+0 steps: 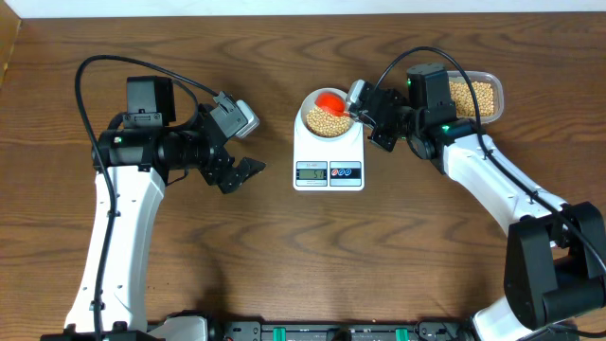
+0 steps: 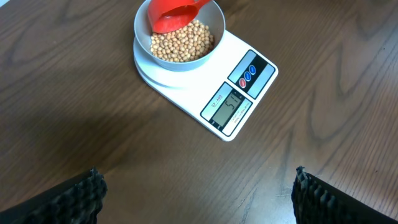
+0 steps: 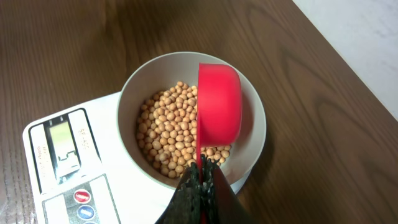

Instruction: Scoop item into bowl and weigh 50g on scale

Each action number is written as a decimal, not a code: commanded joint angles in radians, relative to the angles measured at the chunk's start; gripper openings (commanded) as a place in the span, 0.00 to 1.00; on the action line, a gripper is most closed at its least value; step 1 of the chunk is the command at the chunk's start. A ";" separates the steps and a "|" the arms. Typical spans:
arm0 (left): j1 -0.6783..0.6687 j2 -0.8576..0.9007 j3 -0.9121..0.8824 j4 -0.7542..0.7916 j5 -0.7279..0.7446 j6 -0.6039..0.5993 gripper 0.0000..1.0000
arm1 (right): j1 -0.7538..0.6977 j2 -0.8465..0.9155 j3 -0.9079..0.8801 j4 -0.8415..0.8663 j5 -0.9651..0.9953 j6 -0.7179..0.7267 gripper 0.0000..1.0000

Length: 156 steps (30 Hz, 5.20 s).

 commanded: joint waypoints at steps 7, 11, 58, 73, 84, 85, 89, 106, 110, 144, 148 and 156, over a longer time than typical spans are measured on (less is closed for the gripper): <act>0.000 -0.010 0.018 -0.003 0.009 0.017 0.98 | 0.008 0.009 0.003 -0.011 -0.003 -0.013 0.01; 0.000 -0.010 0.018 -0.003 0.009 0.017 0.98 | 0.008 0.009 0.003 -0.013 -0.003 -0.013 0.01; 0.000 -0.010 0.018 -0.003 0.009 0.017 0.98 | 0.021 0.009 0.003 -0.035 0.023 0.099 0.01; 0.000 -0.010 0.018 -0.003 0.010 0.017 0.98 | 0.027 0.009 0.003 -0.088 -0.095 0.236 0.01; 0.000 -0.010 0.018 -0.003 0.009 0.017 0.98 | 0.019 0.009 0.003 -0.035 -0.132 0.460 0.01; 0.000 -0.010 0.018 -0.003 0.009 0.017 0.98 | 0.015 0.009 0.003 -0.027 -0.143 0.486 0.01; 0.000 -0.010 0.018 -0.003 0.009 0.017 0.98 | -0.008 0.009 0.003 0.009 -0.243 0.617 0.01; 0.000 -0.010 0.018 -0.003 0.009 0.017 0.98 | -0.046 0.009 0.003 0.018 -0.240 0.502 0.01; 0.000 -0.010 0.018 -0.003 0.009 0.017 0.98 | -0.046 0.003 0.003 0.019 -0.239 0.423 0.01; 0.000 -0.010 0.018 -0.003 0.009 0.017 0.98 | -0.046 -0.022 0.003 0.015 -0.161 0.383 0.01; 0.000 -0.010 0.018 -0.003 0.010 0.017 0.98 | -0.045 -0.023 0.003 0.001 -0.156 0.336 0.01; 0.000 -0.010 0.018 -0.003 0.009 0.017 0.98 | -0.046 -0.037 0.003 -0.011 -0.142 0.305 0.01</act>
